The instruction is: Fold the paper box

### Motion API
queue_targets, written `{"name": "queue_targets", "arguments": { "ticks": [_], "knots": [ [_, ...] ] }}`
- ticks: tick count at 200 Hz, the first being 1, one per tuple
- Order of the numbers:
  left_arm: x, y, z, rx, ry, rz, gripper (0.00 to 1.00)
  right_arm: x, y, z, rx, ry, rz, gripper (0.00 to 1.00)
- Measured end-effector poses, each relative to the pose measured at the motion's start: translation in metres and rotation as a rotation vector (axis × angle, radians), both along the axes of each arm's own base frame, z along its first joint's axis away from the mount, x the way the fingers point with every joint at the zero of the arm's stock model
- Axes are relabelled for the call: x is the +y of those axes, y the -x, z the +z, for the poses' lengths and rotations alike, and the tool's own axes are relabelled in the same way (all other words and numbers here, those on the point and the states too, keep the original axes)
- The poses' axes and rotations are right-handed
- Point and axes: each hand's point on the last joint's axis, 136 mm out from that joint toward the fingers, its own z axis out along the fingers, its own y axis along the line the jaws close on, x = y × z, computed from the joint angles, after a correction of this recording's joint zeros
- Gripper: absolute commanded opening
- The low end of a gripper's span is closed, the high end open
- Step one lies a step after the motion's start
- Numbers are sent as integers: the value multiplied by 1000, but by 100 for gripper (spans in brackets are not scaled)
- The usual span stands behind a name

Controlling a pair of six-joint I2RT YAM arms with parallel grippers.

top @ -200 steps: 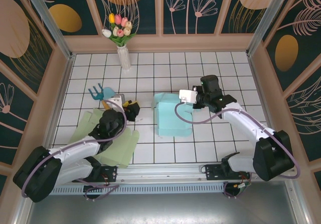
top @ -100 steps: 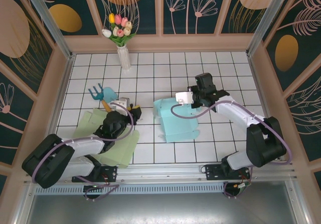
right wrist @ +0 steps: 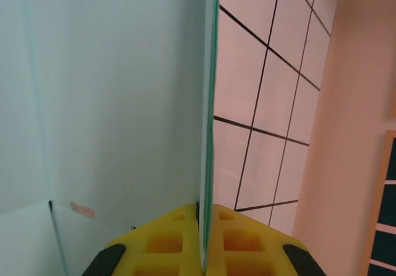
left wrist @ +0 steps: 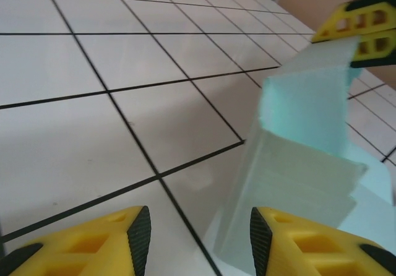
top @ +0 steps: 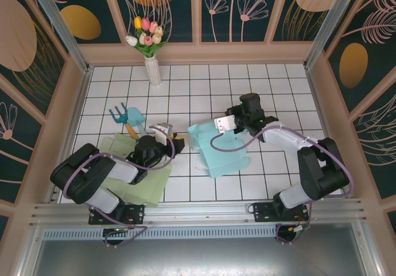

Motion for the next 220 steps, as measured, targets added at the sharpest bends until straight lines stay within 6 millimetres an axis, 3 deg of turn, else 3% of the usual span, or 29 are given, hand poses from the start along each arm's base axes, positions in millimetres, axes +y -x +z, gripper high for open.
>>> {"name": "queue_targets", "arguments": {
  "ticks": [57,110,220],
  "knots": [
    [-12,4,15,-49,49,-69,50,-5,-10,0,-82,-20,5,0],
    [-24,-3,-2,-11,31,-102,49,-8,-13,0,-147,-37,4,0],
    [-42,-3,-9,3,35,-177,49,-6,-17,2,-171,-51,7,0]
  ]
}}
